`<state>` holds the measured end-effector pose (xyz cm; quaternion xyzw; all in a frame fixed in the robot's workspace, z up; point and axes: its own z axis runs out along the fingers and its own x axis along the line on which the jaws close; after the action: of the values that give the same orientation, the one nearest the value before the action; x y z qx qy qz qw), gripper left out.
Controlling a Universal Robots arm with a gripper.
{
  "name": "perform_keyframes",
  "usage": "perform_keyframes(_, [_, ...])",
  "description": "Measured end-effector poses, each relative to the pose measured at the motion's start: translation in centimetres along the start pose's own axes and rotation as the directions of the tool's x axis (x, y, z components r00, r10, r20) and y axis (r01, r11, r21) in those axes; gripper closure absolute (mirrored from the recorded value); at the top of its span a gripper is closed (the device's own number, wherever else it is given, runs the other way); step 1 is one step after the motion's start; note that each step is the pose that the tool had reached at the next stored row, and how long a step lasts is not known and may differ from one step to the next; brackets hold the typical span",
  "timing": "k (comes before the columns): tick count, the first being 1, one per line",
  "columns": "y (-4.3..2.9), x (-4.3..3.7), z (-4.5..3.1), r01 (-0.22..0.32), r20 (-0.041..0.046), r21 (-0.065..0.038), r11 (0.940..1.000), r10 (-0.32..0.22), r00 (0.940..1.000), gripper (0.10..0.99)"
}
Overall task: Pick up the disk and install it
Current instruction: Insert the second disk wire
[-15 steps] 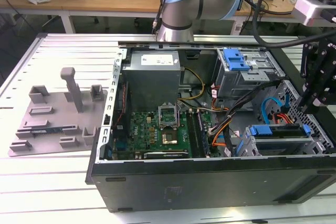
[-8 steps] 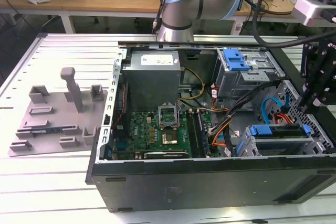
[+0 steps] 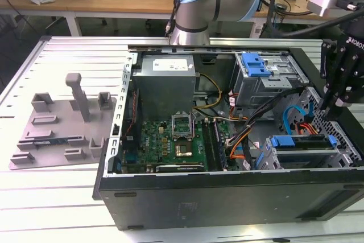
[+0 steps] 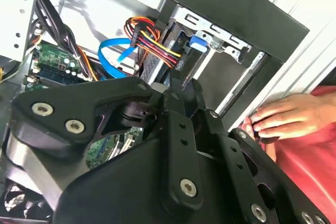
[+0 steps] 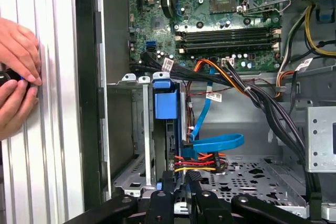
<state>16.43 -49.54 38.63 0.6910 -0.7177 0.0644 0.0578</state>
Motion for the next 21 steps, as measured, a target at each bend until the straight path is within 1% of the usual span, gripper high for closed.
perform_keyframes(1, [0.0, -0.1, -0.01, 0.003, -0.0046, 0.001, 1.0, -0.003, 1.0, 0.831])
perform_keyframes(2, [0.0, -0.12, 0.0, 0.005, -0.0133, 0.001, 1.0, -0.005, 0.9999, 0.773])
perform_keyframes(3, [0.0, -0.16, -0.01, 0.005, -0.0138, 0.001, 1.0, -0.005, 0.9999, 0.706])
perform_keyframes(5, [0.15, -0.6, 0.2, 0.005, -0.0137, 0.001, 1.0, -0.005, 0.9999, 0.706])
perform_keyframes(8, [1.22, -0.82, 0.69, 0.005, -0.0141, 0.001, 1.0, -0.005, 0.9999, 0.706])
perform_keyframes(11, [1.35, -0.91, 0.97, 0.006, -0.0145, -0.002, 1.0, -0.006, 0.9999, 0.706])
perform_keyframes(13, [1.45, -0.99, 1.36, 0.004, -0.0146, -0.008, 1.0, -0.005, 0.9999, 0.706])
perform_keyframes(15, [1.59, -1.01, 1.48, 0.003, -0.0149, -0.012, 0.9999, -0.003, 0.9999, 0.706])
perform_keyframes(19, [1.84, -1.01, 1.56, 0.001, -0.0148, -0.012, 0.9999, -0.001, 0.9999, 0.706])
perform_keyframes(21, [1.84, -1.02, 1.58, 0.001, -0.0147, -0.012, 0.9999, -0.001, 0.9999, 0.706])
